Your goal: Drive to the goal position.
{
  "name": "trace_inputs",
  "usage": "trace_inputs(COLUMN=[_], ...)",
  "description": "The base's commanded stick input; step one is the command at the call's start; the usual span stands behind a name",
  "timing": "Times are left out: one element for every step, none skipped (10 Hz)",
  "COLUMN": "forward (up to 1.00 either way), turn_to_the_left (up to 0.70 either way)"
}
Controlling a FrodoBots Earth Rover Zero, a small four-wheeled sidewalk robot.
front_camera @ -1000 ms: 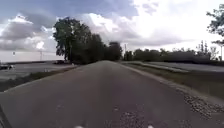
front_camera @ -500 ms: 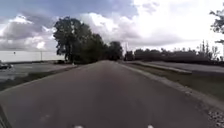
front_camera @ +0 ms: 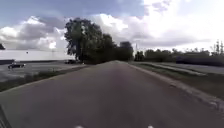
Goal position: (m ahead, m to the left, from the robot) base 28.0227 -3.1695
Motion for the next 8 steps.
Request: trace_inputs(forward=[0.7, 0.7, 0.7, 0.7, 0.7, 0.7, 0.7, 0.7], turn_to_the_left=[0.0, 0.0, 0.0, 0.02, 0.18, 0.32, 0.35, 0.25])
